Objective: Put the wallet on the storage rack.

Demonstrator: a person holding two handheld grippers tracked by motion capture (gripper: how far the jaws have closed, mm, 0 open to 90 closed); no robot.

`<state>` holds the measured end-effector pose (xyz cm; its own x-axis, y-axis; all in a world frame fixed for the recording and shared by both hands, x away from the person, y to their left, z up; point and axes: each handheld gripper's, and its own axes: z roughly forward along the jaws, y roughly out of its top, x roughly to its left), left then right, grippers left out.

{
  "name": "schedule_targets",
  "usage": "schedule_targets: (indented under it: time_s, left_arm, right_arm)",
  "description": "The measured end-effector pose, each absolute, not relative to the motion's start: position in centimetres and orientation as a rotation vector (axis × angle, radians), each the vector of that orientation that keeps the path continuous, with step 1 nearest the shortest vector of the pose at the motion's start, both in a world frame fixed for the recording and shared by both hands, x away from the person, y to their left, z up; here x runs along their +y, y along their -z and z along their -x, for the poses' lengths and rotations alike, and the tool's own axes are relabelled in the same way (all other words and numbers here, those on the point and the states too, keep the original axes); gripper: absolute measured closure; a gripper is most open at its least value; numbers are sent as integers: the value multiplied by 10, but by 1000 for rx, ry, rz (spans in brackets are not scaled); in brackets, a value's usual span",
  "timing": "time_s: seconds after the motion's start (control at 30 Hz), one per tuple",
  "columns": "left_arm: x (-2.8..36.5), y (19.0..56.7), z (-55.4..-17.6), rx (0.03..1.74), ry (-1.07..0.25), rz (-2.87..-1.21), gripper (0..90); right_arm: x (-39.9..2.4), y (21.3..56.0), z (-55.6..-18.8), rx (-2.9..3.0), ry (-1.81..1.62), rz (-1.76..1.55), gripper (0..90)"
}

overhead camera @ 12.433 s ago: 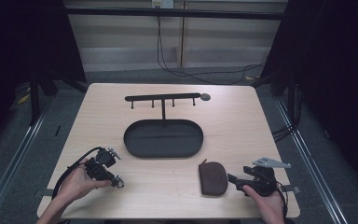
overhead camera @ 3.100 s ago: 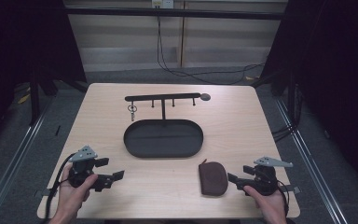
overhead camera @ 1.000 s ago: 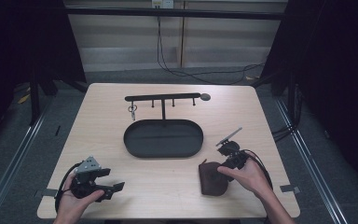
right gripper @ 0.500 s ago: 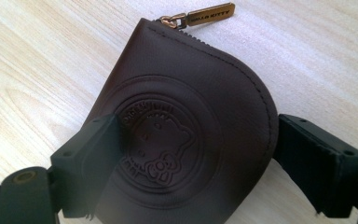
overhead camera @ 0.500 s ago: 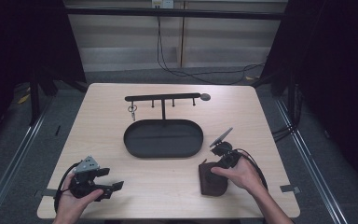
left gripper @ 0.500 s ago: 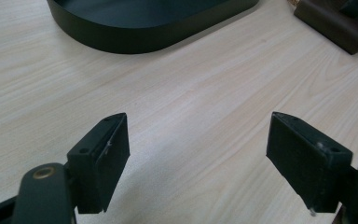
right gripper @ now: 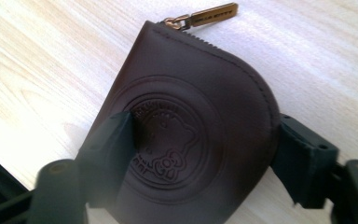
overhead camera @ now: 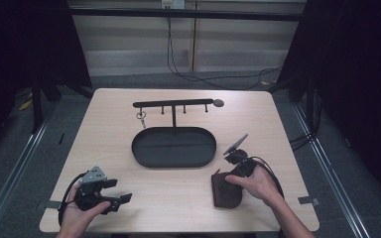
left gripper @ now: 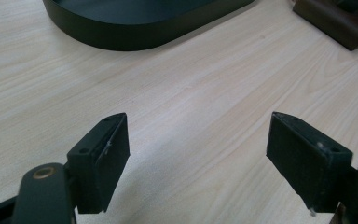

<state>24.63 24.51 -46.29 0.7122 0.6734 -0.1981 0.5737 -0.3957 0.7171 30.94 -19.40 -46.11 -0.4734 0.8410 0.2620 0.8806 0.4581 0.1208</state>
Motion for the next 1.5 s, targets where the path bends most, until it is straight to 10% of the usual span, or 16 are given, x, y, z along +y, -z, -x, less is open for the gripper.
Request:
schedule_targets:
  time_s: [0.73,1.5]
  left_arm:
    - [246,462,-246,944,-150,-2110,215]
    - [245,463,-247,948,-154,-2112,214]
  right_arm:
    - [-198,436,-319,-2526,436,1552,705]
    - [-199,410,-323,-2616,359,1568,802]
